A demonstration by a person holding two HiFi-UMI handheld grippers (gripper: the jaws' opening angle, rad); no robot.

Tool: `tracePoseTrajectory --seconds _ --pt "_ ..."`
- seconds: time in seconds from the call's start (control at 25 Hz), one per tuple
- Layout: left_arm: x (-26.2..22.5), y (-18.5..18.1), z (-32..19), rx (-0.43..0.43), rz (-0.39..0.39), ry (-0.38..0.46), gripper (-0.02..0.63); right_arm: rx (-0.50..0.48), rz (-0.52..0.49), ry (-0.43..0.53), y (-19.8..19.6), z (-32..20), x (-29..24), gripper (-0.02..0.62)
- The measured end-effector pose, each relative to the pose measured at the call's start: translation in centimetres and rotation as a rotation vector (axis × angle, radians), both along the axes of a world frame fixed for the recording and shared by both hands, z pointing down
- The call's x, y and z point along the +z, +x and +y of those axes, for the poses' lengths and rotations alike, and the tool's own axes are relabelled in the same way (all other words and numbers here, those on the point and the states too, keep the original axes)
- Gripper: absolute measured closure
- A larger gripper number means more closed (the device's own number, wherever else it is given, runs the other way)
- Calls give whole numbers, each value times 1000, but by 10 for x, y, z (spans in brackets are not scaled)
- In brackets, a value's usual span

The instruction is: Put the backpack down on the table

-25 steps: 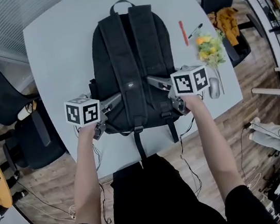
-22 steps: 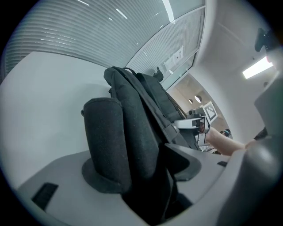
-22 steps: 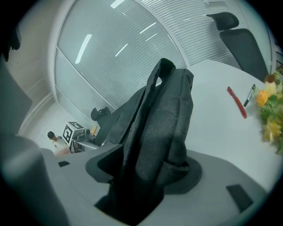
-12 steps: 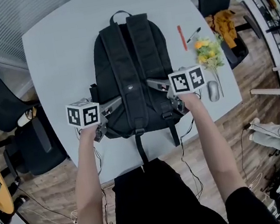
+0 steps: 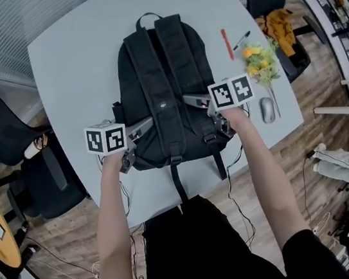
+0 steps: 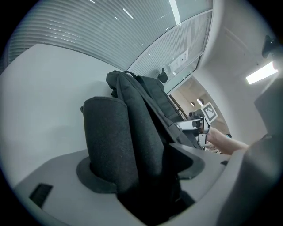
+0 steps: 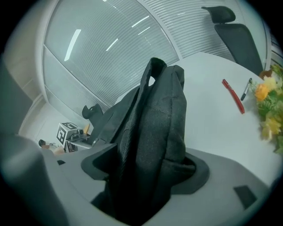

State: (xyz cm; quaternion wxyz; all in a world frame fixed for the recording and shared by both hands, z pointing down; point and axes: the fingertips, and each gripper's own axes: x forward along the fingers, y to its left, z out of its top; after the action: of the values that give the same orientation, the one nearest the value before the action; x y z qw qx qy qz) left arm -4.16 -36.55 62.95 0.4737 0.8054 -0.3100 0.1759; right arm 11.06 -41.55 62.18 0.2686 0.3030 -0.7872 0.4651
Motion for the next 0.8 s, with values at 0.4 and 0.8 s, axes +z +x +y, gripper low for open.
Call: tracePoseTrajectory --seconds 0.4,0.8 --pt "5 -5 -2 -36 -7 -14 204 16 46 20 4 -3 0 200" --pt "-9 -15 8 -73 -84 58 155 19 128 131 9 16 -18 131"
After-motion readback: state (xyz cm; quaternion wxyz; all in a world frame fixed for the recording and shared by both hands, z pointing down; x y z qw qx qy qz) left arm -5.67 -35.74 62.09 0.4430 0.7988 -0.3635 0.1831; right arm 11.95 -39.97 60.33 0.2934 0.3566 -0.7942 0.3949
